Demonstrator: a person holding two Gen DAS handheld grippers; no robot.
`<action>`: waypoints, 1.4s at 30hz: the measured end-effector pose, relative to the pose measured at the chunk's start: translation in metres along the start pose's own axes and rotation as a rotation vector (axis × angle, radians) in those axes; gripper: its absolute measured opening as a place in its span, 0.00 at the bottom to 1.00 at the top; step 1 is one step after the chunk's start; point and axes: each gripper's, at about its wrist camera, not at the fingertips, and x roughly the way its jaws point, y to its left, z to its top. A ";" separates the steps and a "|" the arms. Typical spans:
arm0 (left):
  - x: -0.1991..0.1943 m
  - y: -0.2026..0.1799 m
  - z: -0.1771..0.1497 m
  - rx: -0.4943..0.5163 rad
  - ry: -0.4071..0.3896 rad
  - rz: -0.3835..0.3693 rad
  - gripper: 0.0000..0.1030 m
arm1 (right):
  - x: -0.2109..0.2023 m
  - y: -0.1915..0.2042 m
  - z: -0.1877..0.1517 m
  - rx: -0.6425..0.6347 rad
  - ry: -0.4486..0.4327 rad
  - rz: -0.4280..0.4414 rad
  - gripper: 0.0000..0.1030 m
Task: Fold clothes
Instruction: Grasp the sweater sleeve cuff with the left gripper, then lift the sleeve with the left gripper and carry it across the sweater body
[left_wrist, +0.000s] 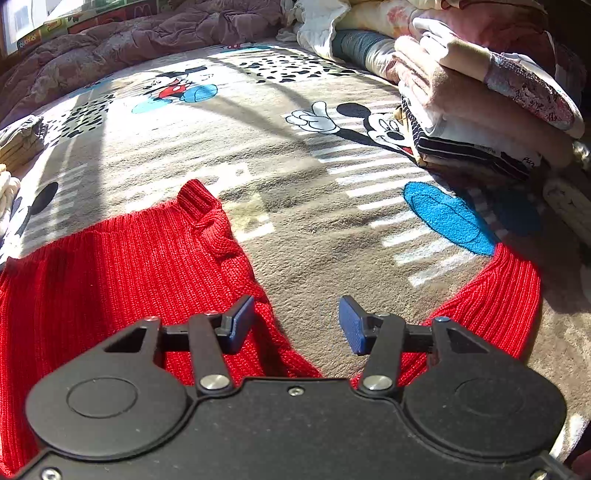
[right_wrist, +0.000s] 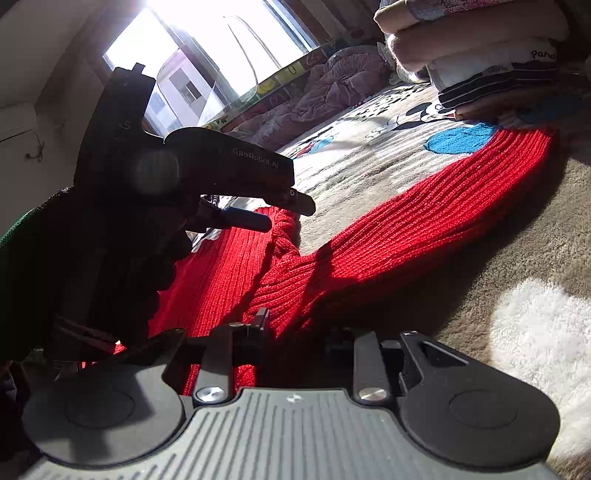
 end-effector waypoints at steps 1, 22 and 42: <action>0.003 -0.003 0.003 0.010 0.007 0.025 0.48 | 0.000 0.000 -0.001 -0.004 0.000 -0.001 0.27; -0.024 0.097 -0.009 -0.186 -0.089 -0.005 0.07 | -0.006 0.093 -0.020 -0.573 -0.059 0.122 0.15; -0.060 0.086 -0.035 0.090 -0.138 0.016 0.43 | 0.035 0.138 -0.049 -0.741 0.113 0.124 0.23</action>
